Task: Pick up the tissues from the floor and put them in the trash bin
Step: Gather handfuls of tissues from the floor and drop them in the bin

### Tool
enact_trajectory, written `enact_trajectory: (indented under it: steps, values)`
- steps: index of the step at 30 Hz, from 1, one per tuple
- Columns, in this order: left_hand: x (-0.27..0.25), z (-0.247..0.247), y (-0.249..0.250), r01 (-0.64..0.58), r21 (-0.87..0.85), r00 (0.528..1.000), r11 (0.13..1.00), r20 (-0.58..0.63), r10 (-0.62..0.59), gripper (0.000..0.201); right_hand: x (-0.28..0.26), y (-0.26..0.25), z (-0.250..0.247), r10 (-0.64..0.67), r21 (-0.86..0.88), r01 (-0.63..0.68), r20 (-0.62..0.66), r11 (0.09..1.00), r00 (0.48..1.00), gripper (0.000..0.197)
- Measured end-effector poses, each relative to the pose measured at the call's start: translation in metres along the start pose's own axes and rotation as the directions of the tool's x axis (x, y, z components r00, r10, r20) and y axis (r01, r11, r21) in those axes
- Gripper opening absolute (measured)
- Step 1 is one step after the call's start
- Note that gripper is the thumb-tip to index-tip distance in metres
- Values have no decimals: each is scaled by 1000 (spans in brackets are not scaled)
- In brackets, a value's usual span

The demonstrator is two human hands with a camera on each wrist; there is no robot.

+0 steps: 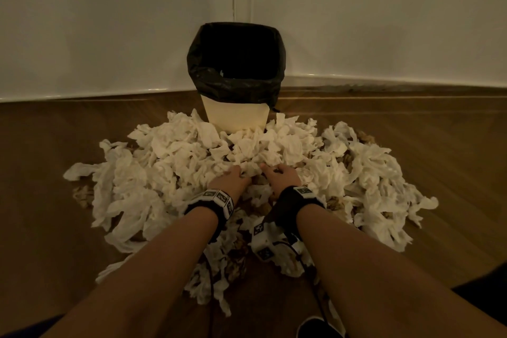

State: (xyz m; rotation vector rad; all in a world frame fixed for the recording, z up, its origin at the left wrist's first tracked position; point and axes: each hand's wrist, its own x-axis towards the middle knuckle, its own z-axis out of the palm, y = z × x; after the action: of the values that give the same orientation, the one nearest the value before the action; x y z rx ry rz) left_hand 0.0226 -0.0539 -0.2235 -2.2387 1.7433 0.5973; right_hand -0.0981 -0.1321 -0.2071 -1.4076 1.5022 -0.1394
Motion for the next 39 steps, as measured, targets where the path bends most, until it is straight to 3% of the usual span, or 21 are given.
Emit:
enact_trajectory:
  steps: [5,9,14,16,19,21,24,28,34,39]
  values:
    - [7,-9,-2,-20,-41,999,999,44,22,33,3,5,-6,-15,65,15,2,998,1000,45]
    - [7,-22,-6,5,-229,1000,973,-22,-11,31,-5,2,-12,-9,403,-10,45,915,999,14]
    - [-2,-40,-9,44,-498,981,866,-142,-131,36,-13,-13,-31,-32,536,-57,154,842,988,48]
    - [-5,-47,-8,11,-610,964,793,-204,-171,32,-18,-17,-42,-30,592,-86,183,801,983,50]
    - [-9,-58,-10,-26,-745,938,666,-248,-241,29,-26,-21,-57,-35,755,-117,182,645,983,52]
    - [-12,-67,-12,-35,-778,931,627,-254,-262,31,-31,-23,-66,-64,783,-78,149,617,987,54]
    - [-16,-83,-17,-135,-865,908,483,-303,-289,32,-37,-31,-78,-120,825,-16,102,565,987,52]
    - [-28,-113,-21,-307,-888,856,343,-415,-307,24,-44,-57,-93,-187,921,21,57,389,981,45]
    - [-48,-156,-24,-475,-855,796,210,-519,-311,26,-59,-100,-110,-309,976,64,3,207,951,19]
    - [-58,-189,-30,-584,-796,718,160,-598,-356,26,-77,-131,-119,-387,999,25,-11,31,922,34]
